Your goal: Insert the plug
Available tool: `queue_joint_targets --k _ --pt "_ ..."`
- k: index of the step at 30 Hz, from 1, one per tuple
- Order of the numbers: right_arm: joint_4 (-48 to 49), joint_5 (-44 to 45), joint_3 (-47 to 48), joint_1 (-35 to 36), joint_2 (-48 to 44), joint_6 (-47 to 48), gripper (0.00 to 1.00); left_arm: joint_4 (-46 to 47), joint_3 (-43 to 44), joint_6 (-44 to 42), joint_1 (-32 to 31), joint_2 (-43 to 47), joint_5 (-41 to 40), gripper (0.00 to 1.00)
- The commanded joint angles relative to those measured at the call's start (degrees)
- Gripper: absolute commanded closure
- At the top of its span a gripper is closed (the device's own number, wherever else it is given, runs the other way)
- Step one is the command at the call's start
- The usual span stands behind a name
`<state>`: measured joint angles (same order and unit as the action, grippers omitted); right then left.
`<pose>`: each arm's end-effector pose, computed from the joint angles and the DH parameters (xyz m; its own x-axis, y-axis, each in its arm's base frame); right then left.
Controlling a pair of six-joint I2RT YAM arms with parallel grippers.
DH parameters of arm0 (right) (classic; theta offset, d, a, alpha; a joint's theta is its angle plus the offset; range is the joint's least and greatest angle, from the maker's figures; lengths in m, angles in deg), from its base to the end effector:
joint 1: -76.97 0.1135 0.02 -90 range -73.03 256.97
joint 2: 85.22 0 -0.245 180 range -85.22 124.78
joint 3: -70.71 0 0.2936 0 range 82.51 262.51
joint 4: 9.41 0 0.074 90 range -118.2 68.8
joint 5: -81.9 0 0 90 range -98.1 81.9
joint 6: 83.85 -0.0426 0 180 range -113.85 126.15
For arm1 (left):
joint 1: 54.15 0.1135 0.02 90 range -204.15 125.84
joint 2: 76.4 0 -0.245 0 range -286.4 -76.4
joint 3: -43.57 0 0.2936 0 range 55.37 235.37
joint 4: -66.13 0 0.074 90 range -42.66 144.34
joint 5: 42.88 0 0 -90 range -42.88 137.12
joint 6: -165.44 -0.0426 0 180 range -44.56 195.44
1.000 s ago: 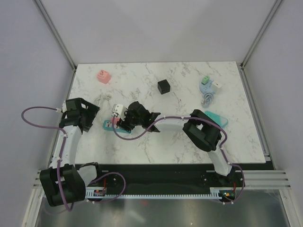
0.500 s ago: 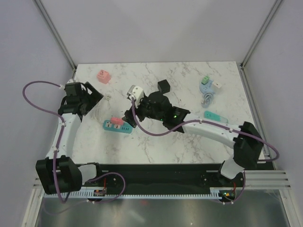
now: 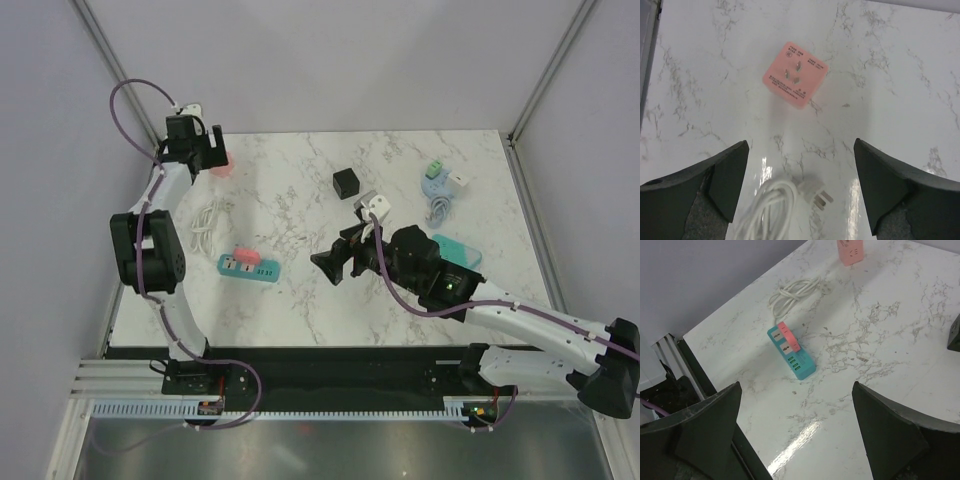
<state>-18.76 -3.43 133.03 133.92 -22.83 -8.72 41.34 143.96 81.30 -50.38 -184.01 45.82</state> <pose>0.1747 0.2621 0.3112 -0.2894 0.0242 -0.9569 -0.7422 0.6256 0.2403 0.4831 0.0328 0.2483 -0.5175 -0.1364 -0.8448 -0.1385 0.9875 -0.0746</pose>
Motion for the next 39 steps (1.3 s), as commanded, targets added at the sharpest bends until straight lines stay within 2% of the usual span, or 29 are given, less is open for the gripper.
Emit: queue_joint_targets --k 1,7,17,23,29,32,33,34,38,39 --pt "1.34 2.37 -0.86 0.09 -2.62 -1.65 0.02 0.69 8.15 -13.06 0.1 -7.42 3.84 0.07" --pt "2.74 3.07 -0.86 0.09 -1.75 -0.16 0.02 1.04 18.0 -18.16 0.1 -19.28 2.71 0.1" --pt "4.42 4.56 -0.78 -0.08 -0.16 0.9 0.02 0.25 28.99 -21.25 0.1 -29.49 2.79 0.09" --pt "4.33 7.02 -1.22 -0.17 -0.69 1.95 0.02 -0.19 30.14 -21.43 0.01 -30.38 6.66 0.17" --pt "3.98 7.2 -1.13 -0.52 -1.3 1.69 0.02 -1.68 27.43 -21.07 -0.08 -28.8 7.8 0.2" --pt "3.72 7.37 -1.04 -0.61 -1.57 1.34 0.02 -2.29 26.63 -20.2 0.01 -27.83 8.51 0.3" --pt "3.45 7.37 -0.95 -0.61 -1.66 1.16 0.02 -2.82 26.63 -20.02 -0.08 -27.57 8.68 0.47" --pt "2.76 7.46 -0.52 -0.61 -1.83 0.81 0.02 -3.44 25.93 -19.76 -0.17 -26.69 8.68 0.57" --pt "0.73 7.99 0.28 -0.52 -3.06 -0.68 0.02 -3.62 22.77 -19.06 -0.96 -22.75 9.91 0.69" --pt "0.47 7.9 0.28 -0.61 -3.5 -1.64 0.02 -3.7 22.15 -18.7 -1.74 -21.77 10.35 0.77"
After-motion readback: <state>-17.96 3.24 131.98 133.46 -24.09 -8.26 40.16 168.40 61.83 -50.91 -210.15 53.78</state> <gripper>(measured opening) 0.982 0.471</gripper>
